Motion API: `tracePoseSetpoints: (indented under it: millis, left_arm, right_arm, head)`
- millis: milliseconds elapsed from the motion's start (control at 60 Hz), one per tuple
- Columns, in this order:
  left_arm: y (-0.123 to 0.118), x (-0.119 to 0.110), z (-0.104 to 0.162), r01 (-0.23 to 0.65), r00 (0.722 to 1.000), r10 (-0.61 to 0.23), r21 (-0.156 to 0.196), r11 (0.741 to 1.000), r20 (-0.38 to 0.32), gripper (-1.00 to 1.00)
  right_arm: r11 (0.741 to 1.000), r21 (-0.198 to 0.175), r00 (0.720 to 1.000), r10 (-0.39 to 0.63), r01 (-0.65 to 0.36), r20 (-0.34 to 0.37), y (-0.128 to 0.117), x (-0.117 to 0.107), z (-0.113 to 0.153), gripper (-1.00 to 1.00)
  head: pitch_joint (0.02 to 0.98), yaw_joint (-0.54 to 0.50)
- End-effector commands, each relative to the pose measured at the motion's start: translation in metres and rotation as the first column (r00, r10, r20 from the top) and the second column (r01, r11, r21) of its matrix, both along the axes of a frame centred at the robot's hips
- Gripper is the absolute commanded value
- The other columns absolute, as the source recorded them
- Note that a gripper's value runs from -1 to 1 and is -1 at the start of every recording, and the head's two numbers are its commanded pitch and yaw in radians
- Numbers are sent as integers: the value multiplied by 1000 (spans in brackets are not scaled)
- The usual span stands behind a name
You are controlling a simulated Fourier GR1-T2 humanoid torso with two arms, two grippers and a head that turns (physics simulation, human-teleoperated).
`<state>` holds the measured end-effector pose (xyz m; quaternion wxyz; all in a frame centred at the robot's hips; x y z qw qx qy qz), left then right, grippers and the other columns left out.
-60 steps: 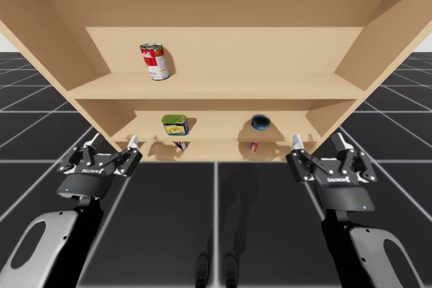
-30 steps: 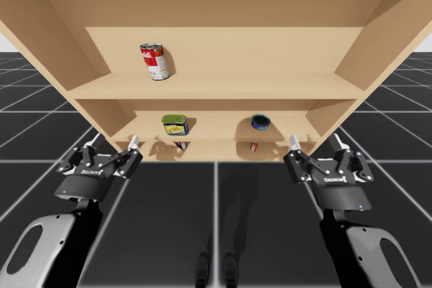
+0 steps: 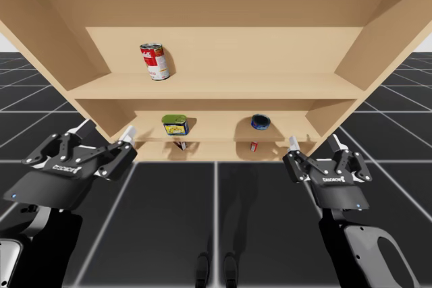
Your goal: Look through the shelves, find the red soup can, and take it.
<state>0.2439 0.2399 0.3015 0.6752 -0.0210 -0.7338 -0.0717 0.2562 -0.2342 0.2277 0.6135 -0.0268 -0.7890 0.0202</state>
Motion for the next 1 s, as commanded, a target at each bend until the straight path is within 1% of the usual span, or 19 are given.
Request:
tracePoseSetpoints:
  millis: [17,117,183,233,367,433,517,583,617,650,717,750,767,800,850,883,1000]
  left_arm:
    - [-6,4,36,47,999,-47,-16,999,8,-1000]
    - [-10,11,48,75,997,-75,-25,997,1,-1000]
    - [-13,17,54,93,996,-93,-46,995,-5,-1000]
    - [-17,24,60,82,997,-82,-32,996,1,-1000]
    - [-27,40,74,75,997,-75,-29,997,0,-1000]
    - [-35,48,80,74,997,-75,-40,996,-3,-1000]
    - [-44,61,88,70,997,-71,-61,996,-12,-1000]
    - [-50,69,91,76,997,-78,-75,994,-29,-1000]
    - [-53,75,92,64,997,-66,-70,996,-34,-1000]
    - [-55,80,93,61,997,-65,-77,995,-45,-1000]
    - [-60,89,93,45,997,-49,-75,996,-61,-1000]
    - [-63,94,92,37,997,-43,-81,996,-70,-1000]
    - [-64,97,92,26,997,-32,-75,997,-75,-1000]
    - [-66,101,91,17,996,-23,-74,997,-81,-1000]
    - [-68,105,91,12,996,-20,-86,996,-92,-1000]
    - [-71,113,91,-15,994,6,-82,997,-105,-1000]
    - [-76,124,90,-34,993,25,-76,997,-118,-1000]
  right_arm:
    - [1000,0,1000,-3,3,-2,-1,0,-1,-1000]
    - [1000,3,1000,-4,4,-3,-2,0,-1,-1000]
    - [1000,3,1000,-5,5,-3,-2,0,-1,-1000]
    - [1000,3,1000,-7,7,-3,-3,0,-1,-1000]
    - [1000,3,1000,-8,8,-3,-3,1,-1,-1000]
    - [1000,4,1000,-7,7,-3,-3,2,-1,-1000]
    - [1000,8,1000,-6,6,-4,-4,1,-1,-1000]
    - [1000,8,1000,-6,6,-3,-4,1,-1,-1000]
    - [1000,8,1000,-5,5,-3,-4,2,-1,-1000]
    - [1000,8,1000,-6,6,-4,-4,2,-1,-1000]
    - [1000,10,1000,-5,5,-4,-4,2,-1,-1000]
    - [1000,10,1000,-5,5,-4,-5,2,-1,-1000]
    - [1000,10,1000,-5,5,-5,-5,2,-1,-1000]
    - [1000,11,1000,-5,5,-5,-5,2,-1,-1000]
    - [1000,11,1000,-6,6,-5,-5,2,-1,-1000]
    - [1000,13,1000,-5,5,-5,-5,2,-1,-1000]
    - [1000,16,1000,-5,5,-5,-6,2,0,-1000]
  head:
    - [234,272]
    - [230,270]
    - [231,268]
    - [231,266]
    - [233,268]
    - [229,268]
    - [224,266]
    - [222,264]
    - [222,263]
    - [221,262]
    - [221,261]
    - [221,260]
    - [222,260]
    - [222,260]
    - [222,260]
    - [223,258]
    - [225,256]
